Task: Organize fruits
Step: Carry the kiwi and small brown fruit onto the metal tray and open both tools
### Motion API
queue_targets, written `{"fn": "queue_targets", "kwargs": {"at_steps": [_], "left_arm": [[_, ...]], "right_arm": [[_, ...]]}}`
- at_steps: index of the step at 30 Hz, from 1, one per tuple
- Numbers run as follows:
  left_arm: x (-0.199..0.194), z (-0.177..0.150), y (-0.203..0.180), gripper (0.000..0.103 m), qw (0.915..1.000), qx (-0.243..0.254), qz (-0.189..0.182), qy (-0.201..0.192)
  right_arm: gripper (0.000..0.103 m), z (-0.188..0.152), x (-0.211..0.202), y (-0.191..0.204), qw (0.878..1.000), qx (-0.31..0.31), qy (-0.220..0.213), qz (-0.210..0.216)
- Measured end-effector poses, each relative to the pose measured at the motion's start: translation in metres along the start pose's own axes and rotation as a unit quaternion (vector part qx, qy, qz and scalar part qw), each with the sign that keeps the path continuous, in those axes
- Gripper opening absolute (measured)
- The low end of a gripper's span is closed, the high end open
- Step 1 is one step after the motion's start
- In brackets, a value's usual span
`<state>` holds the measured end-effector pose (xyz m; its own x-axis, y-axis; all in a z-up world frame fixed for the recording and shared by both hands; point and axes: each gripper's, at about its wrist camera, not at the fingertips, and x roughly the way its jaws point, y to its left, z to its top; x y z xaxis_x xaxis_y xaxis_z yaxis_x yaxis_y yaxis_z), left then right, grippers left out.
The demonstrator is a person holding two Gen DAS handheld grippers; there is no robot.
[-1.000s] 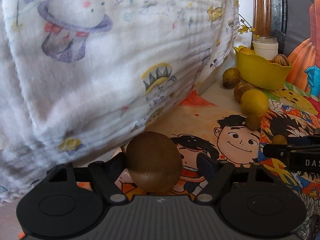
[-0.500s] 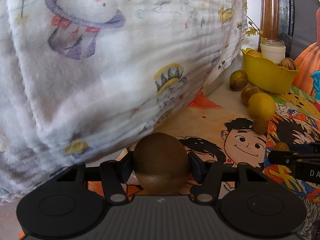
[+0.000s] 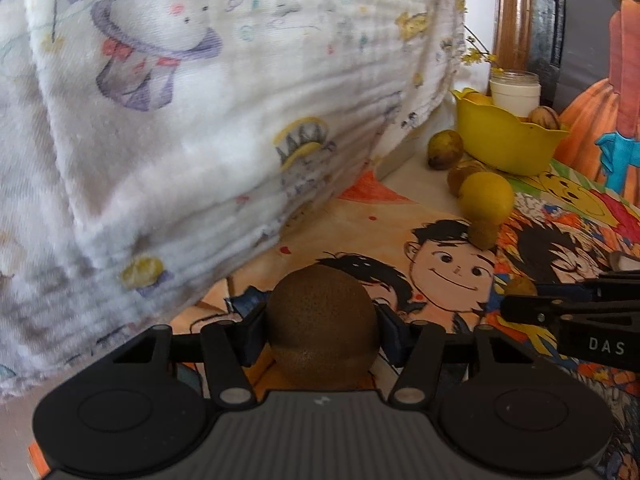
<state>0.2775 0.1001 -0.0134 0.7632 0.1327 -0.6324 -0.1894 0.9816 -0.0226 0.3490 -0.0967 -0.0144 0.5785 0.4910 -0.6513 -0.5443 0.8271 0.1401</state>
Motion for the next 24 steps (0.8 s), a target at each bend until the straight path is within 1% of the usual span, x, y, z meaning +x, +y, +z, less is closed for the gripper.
{"fn": "queue_targets", "kwargs": {"at_steps": [6, 12, 24], "left_arm": [[-0.011, -0.005, -0.006, 0.061, 0.9998, 0.007, -0.017, 0.001], [-0.027, -0.009, -0.014, 0.061, 0.9993, 0.013, -0.035, -0.009], [-0.070, -0.011, -0.038, 0.061, 0.9980, 0.021, -0.053, -0.028]], "right_arm": [[0.028, -0.005, -0.012, 0.001, 1.000, 0.002, 0.001, 0.009], [0.028, -0.013, -0.031, 0.004, 1.000, 0.002, -0.005, 0.015], [0.028, -0.028, -0.104, 0.000, 0.999, -0.006, -0.045, 0.012]]}}
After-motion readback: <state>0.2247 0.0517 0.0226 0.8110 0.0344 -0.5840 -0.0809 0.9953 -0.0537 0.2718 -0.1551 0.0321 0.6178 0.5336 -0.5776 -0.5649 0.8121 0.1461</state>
